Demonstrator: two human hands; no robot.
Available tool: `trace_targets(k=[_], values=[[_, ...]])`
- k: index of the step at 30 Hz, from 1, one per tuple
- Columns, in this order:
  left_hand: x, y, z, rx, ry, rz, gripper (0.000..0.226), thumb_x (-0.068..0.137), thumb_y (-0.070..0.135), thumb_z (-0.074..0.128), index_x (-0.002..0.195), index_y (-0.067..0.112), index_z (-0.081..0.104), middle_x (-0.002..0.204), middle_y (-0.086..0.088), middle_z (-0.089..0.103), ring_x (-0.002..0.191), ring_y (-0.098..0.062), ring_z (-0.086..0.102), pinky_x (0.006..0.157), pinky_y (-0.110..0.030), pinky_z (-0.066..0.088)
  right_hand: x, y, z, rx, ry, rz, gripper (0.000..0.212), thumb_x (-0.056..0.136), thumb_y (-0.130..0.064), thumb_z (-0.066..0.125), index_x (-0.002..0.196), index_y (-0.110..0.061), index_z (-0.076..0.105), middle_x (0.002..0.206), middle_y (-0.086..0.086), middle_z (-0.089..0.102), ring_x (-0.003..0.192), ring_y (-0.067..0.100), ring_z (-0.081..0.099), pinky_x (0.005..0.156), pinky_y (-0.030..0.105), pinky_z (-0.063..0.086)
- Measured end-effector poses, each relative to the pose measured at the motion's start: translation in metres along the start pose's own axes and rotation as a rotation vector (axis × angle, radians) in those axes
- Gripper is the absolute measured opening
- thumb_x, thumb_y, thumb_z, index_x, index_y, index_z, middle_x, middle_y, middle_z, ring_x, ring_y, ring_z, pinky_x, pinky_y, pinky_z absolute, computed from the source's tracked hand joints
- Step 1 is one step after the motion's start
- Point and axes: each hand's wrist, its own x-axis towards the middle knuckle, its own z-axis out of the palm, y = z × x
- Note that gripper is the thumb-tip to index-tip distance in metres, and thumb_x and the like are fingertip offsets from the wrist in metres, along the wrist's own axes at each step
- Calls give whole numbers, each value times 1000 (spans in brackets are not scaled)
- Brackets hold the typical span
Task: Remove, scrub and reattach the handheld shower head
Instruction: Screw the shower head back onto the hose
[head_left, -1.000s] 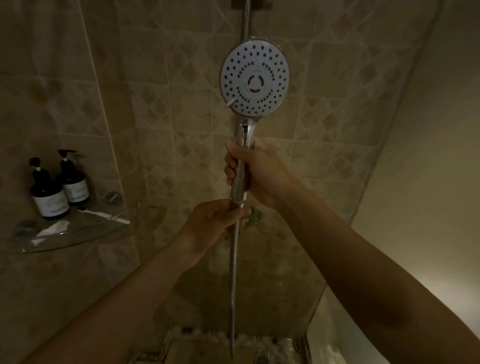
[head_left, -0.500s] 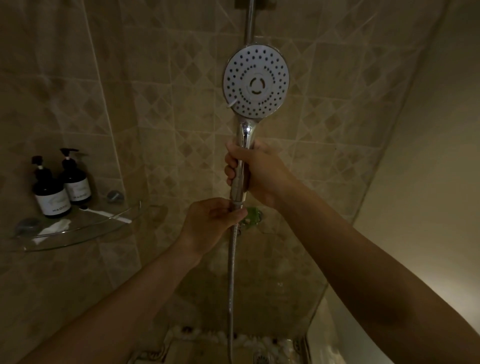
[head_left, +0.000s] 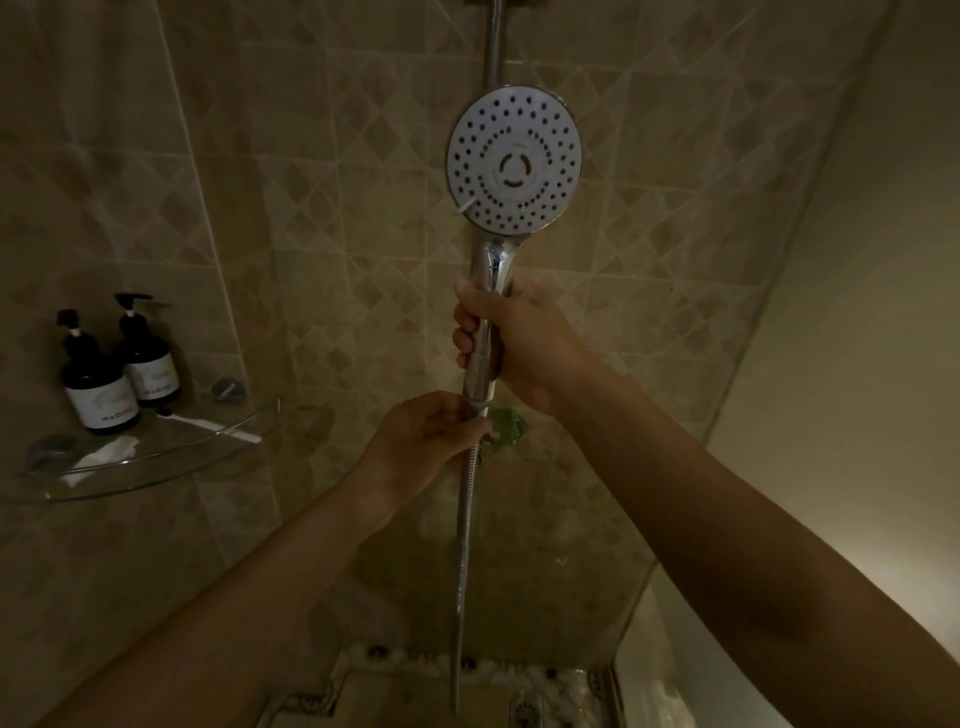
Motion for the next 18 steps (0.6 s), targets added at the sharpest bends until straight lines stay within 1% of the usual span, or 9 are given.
trace_targets(k=[1, 3, 5, 8, 11, 13, 15, 18], values=[[-1, 2, 0, -33, -33, -6, 4, 83, 29, 73, 82, 33, 75, 91, 4, 78, 86, -10, 72, 75, -28, 57, 0, 0, 0, 0, 1, -4, 12, 99, -14, 58, 92, -13, 48, 66, 1, 50, 59, 17, 51, 62, 36, 46], [-2, 2, -2, -104, -79, -4, 17, 93, 13, 60, 91, 22, 74, 97, 0, 78, 86, -13, 72, 71, -22, 56, 1, 0, 0, 5, 0, -6, 13, 99, -14, 58, 90, -13, 48, 66, 1, 50, 59, 17, 51, 62, 36, 46], [-3, 2, -5, -161, -105, 5, 20, 95, 7, 54, 95, 14, 72, 99, -5, 78, 87, -20, 73, 74, -25, 57, 1, 1, 0, 10, -4, 1, 12, 99, -14, 58, 90, -14, 50, 66, 1, 50, 59, 17, 51, 62, 36, 46], [-2, -1, -7, -240, -137, 18, 18, 90, 10, 57, 98, 11, 72, 104, -12, 76, 91, -29, 73, 80, -32, 58, 2, 2, 2, 15, -4, 20, 11, 99, -14, 58, 91, -13, 50, 66, 1, 50, 58, 17, 51, 60, 34, 47], [-1, -7, -7, -254, -181, 4, 25, 93, 13, 54, 102, 21, 76, 108, -10, 75, 94, -30, 72, 83, -35, 57, 2, 4, 2, 29, -14, 42, 14, 99, -15, 59, 97, -13, 46, 66, 1, 49, 58, 17, 50, 60, 33, 46], [-1, -11, -7, -248, -182, -1, 25, 94, 15, 56, 103, 25, 76, 110, -10, 75, 96, -29, 72, 83, -35, 57, 1, 5, 2, 25, -23, 48, 14, 99, -15, 60, 95, -14, 46, 65, 1, 49, 59, 16, 49, 61, 34, 45], [0, -13, -6, -243, -150, 1, 20, 89, 20, 62, 102, 23, 77, 108, -11, 75, 96, -28, 72, 81, -32, 57, 1, 5, 2, 23, -32, 45, 15, 99, -15, 60, 91, -14, 47, 65, 0, 49, 59, 16, 49, 60, 33, 45], [3, -11, -3, -211, -81, 24, 15, 80, 27, 76, 93, 20, 78, 102, -9, 77, 95, -27, 73, 78, -31, 58, 3, 4, 0, 19, -19, 35, 14, 99, -15, 60, 92, -13, 47, 65, 0, 49, 59, 16, 50, 60, 33, 45]])
